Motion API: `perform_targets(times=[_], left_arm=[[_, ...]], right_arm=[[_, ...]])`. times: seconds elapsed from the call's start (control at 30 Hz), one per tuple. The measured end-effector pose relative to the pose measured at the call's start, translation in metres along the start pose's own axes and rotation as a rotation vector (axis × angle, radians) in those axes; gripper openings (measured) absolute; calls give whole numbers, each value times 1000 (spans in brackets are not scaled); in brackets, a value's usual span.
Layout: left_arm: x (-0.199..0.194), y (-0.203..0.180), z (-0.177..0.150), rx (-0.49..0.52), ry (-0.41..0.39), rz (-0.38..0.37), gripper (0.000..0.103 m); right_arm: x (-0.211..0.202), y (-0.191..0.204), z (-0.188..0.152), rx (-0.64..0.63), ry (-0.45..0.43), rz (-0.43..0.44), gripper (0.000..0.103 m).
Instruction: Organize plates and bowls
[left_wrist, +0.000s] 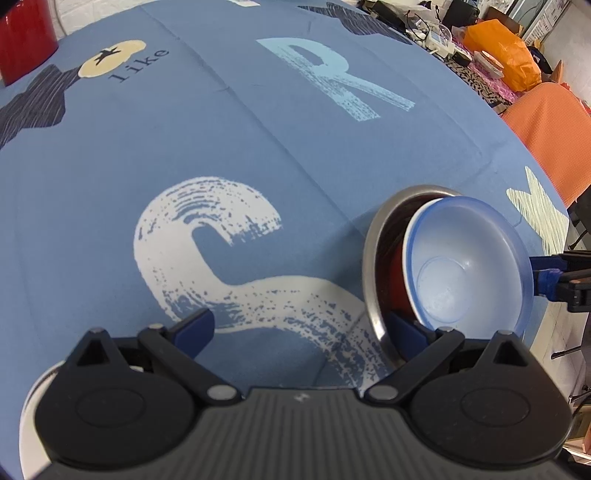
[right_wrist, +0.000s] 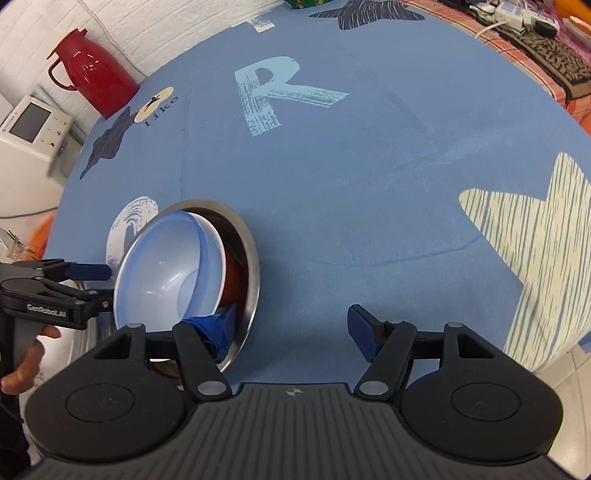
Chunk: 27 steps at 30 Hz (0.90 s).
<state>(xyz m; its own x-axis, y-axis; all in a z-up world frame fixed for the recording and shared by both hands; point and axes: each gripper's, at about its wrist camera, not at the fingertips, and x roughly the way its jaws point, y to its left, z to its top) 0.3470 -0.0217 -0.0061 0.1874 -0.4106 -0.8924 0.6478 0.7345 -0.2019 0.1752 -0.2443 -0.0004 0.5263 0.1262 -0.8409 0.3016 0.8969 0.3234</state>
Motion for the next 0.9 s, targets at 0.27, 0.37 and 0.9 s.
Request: perform_targets(times=[0.27, 0.37, 0.9], left_arm=[[-4, -4, -4, -3, -21, 19, 98], [-7, -5, -6, -18, -35, -3, 86], [-22, -35, -22, -89, -146, -46, 0]], right_arm=[[7, -4, -15, -82, -139, -59, 76], [7, -7, -17, -62, -152, -46, 76], [-7, 24, -43, -316, -297, 9, 16]])
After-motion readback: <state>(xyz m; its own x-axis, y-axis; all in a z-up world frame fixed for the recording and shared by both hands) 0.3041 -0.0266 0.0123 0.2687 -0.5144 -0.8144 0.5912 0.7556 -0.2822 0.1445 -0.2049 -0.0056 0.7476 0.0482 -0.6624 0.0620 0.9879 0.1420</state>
